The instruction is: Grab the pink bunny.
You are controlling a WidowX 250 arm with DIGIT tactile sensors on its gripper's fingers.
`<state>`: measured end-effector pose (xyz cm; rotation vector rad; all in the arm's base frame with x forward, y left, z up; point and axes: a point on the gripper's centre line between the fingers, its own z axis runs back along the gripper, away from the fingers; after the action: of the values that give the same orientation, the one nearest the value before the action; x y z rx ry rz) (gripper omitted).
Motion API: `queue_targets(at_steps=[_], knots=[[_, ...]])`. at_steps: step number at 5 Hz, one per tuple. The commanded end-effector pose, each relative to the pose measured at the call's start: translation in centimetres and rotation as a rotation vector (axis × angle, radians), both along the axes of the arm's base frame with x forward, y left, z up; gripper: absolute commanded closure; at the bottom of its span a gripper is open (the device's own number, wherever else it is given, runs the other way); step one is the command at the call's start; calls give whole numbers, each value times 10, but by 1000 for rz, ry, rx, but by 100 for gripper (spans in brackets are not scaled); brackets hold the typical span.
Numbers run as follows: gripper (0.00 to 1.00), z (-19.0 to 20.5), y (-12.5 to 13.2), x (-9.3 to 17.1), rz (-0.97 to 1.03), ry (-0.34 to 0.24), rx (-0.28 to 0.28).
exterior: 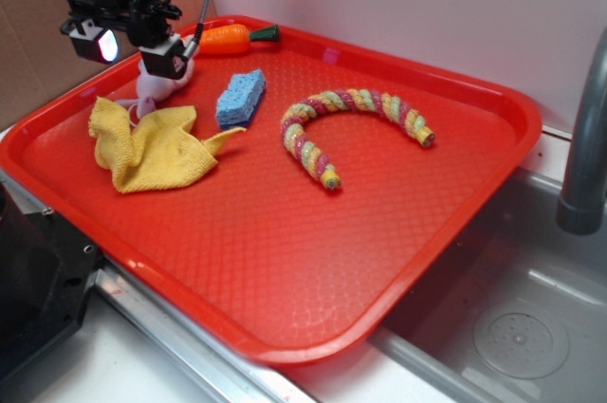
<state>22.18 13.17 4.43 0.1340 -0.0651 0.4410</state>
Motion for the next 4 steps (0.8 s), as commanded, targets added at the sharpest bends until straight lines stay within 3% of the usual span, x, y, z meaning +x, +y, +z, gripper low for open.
queue_targets(at_steps=[1,2,3,4], knots=[[0,-19,20,15,-45,-59,-115],[100,-19,15,14,-61,-71,-115],[100,-9,10,10,-63,-65,-101],[100,20,-6,9,-63,-56,-14]])
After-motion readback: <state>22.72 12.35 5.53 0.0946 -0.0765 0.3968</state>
